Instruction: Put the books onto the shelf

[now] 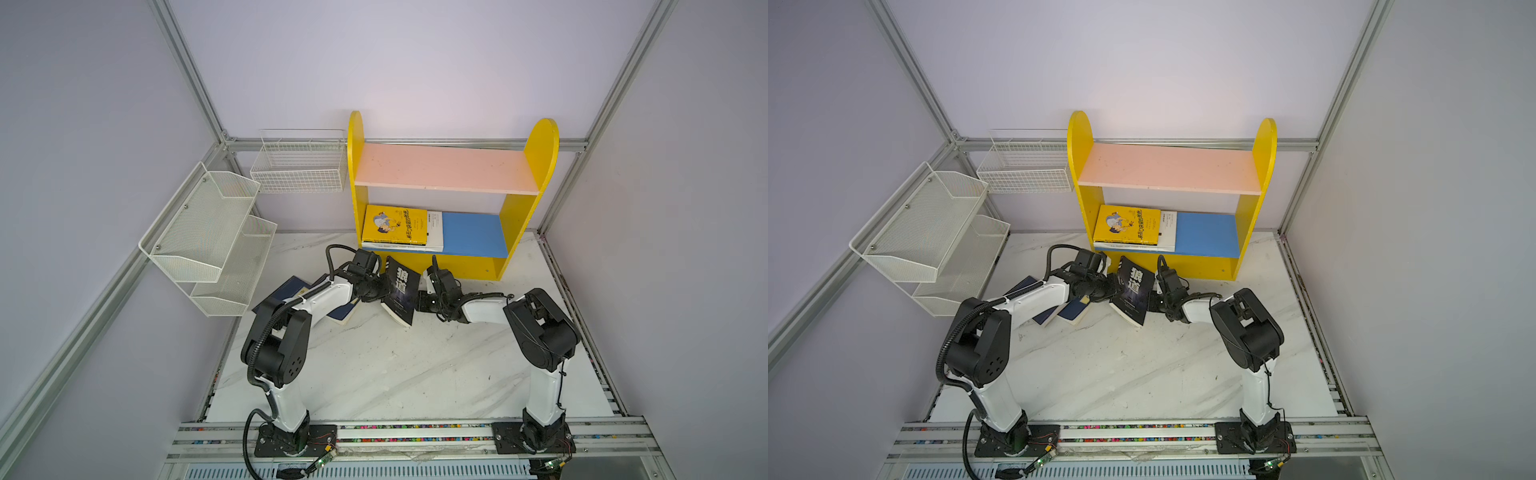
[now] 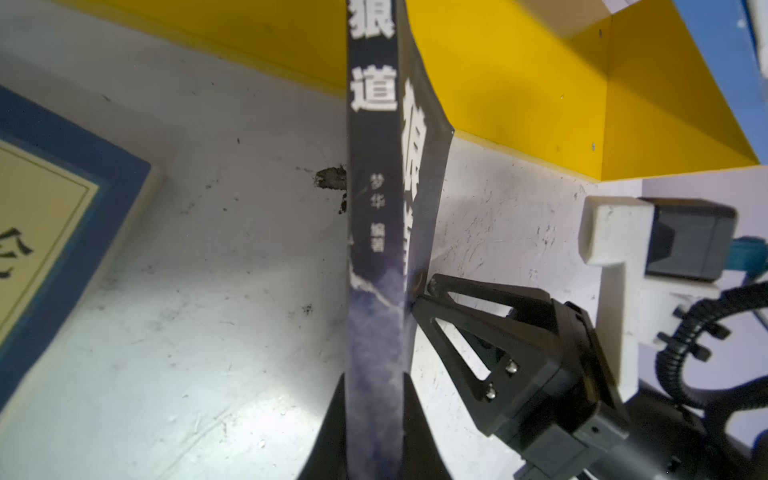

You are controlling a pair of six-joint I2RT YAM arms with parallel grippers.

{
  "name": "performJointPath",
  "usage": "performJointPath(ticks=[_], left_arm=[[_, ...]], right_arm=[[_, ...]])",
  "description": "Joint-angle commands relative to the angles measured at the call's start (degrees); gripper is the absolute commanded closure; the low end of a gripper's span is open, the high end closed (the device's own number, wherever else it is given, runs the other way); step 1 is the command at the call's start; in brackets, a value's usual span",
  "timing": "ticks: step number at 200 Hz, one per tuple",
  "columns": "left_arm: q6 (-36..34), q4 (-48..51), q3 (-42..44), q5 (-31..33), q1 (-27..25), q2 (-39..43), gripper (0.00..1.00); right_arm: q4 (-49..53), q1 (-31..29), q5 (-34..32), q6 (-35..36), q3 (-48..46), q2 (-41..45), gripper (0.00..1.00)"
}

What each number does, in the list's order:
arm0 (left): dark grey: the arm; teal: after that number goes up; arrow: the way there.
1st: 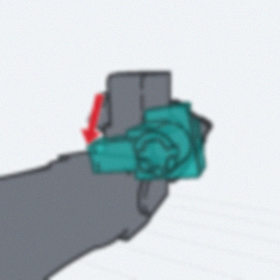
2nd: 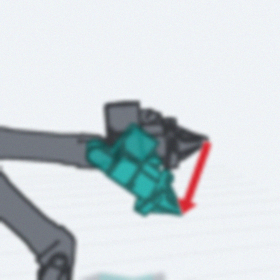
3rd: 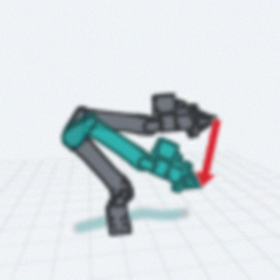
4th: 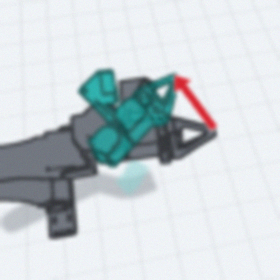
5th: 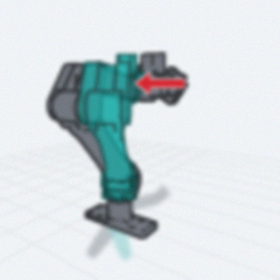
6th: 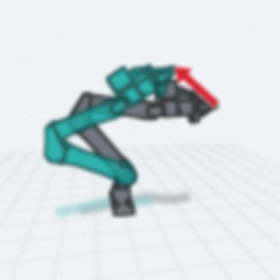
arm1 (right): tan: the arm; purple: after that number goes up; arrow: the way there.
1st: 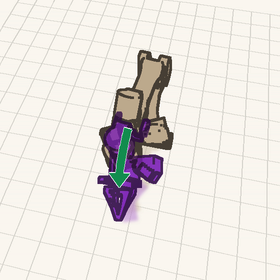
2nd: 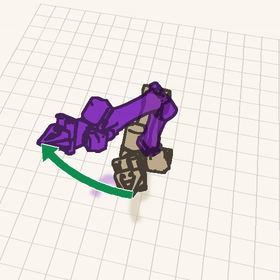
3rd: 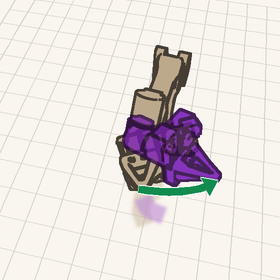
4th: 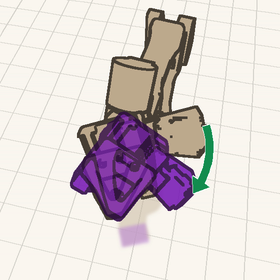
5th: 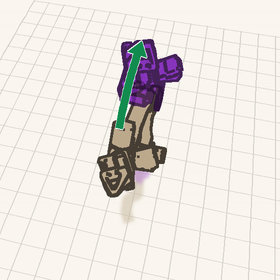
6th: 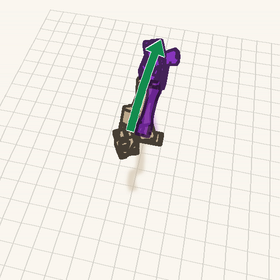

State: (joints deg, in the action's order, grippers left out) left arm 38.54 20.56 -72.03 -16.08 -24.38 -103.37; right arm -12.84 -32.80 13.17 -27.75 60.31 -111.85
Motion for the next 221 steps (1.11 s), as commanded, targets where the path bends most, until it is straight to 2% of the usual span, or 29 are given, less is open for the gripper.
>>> performJointPath(ticks=[1,35,71,94,125,139,149,163,174,198,221], left_arm=[[-0.61,-1.25,2.77,-4.73,-0.4,4.27,0.97],[-6.96,5.47,5.79,-8.73,-0.36,11.52,1.0],[-13.13,13.3,5.37,-23.3,-0.32,19.54,1.0],[-14.2,17.4,2.0,-29.36,-0.4,24.1,1.0],[-13.05,17.2,-5.33,-31.78,-0.2,27.1,1.0],[-10.08,15.32,-8.21,-28.05,0.43,26.89,1.0],[-6.69,11.77,-9.29,-27.87,1.63,26.14,1.0],[1.0,2.59,-9.24,-30.36,2.98,24.8,1.0],[6.53,-5.2,-9.09,-30.0,3.29,23.83,1.0],[15.06,-15.1,-11.06,-24.81,3.46,19.59,1.0],[20.49,-20.94,-13.11,-19.7,3.46,16.5,1.0]], right_arm=[[3.99,0.0,0.61,-2.49,0.92,2.86,0.59],[4.84,1.01,-2.73,-11.12,0.58,9.79,0.37],[3.54,4.56,-1.92,-18.21,-1.5,19.03,0.17],[3.44,5.89,-0.99,-19.84,-0.59,23.66,0.14],[3.01,8.17,-0.44,-22.38,1.45,28.91,0.08],[1.67,9.51,-0.34,-24.06,1.82,31.31,0.05],[0.82,10.32,-0.41,-24.87,1.91,32.76,0.04],[0.14,11.04,-1.24,-25.34,1.87,35.37,0.03],[-0.08,11.42,-1.8,-25.69,1.63,36.79,0.03],[-2.1,11.54,-1.46,-27.41,-0.43,38.84,0.03],[-9.54,11.54,1.44,-32.35,-5.14,39.74,0.03]])
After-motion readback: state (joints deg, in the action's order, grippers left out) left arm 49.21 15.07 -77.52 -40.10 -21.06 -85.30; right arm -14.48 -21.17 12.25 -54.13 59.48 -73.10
